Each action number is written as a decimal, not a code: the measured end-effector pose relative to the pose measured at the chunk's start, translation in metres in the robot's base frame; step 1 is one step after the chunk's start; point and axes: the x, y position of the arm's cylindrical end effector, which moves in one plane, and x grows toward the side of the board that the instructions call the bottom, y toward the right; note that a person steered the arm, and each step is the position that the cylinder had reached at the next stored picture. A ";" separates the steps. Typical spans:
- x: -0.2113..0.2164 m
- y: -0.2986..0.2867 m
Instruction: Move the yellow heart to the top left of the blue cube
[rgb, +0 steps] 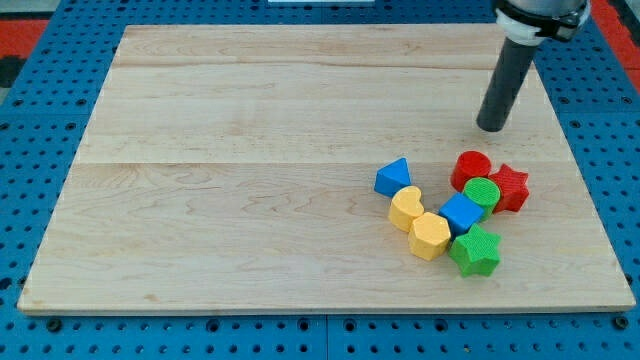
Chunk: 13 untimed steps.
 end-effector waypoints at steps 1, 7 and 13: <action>0.000 0.051; 0.142 -0.186; 0.116 -0.108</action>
